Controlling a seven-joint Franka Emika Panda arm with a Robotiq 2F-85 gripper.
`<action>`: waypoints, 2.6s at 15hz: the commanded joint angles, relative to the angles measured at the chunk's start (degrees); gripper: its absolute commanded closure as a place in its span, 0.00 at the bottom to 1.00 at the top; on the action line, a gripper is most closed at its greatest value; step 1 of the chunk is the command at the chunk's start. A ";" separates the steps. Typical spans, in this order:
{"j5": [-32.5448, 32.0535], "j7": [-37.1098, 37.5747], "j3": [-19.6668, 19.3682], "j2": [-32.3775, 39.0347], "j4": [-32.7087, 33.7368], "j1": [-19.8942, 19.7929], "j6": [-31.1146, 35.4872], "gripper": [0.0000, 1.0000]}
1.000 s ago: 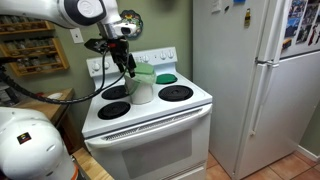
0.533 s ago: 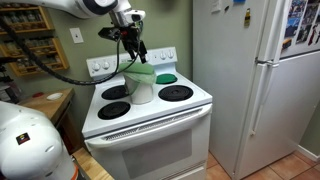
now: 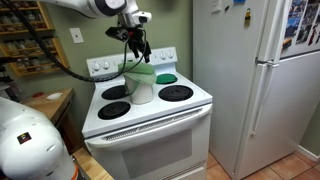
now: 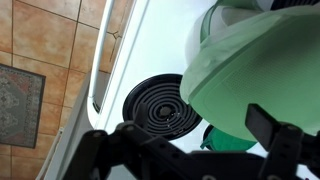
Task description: Open the bin
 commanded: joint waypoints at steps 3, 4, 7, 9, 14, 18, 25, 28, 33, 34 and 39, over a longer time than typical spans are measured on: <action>12.32 -7.11 -6.83 5.09 1.11 1.36 1.55 0.00; 14.90 -8.65 -7.68 5.89 0.99 1.52 1.79 0.00; 23.75 -16.03 -10.41 8.24 0.66 2.43 1.62 0.00; 28.53 -19.04 -11.11 9.81 0.67 2.46 1.35 0.00; 27.40 -18.33 -9.70 9.96 0.79 0.94 0.97 0.00; 34.85 -25.71 -12.29 11.14 0.58 1.70 0.30 0.00; 45.32 -37.69 -13.04 15.30 0.16 0.48 -3.49 0.00; 47.42 -40.19 -12.82 16.64 -0.05 -0.57 -4.38 0.00; 51.74 -44.35 -12.97 18.11 -0.82 -2.22 -6.20 0.00; 52.69 -45.05 -12.95 18.49 -0.88 -2.46 -7.20 0.00; 56.57 -47.91 -12.55 20.14 -0.82 -3.56 -9.80 0.00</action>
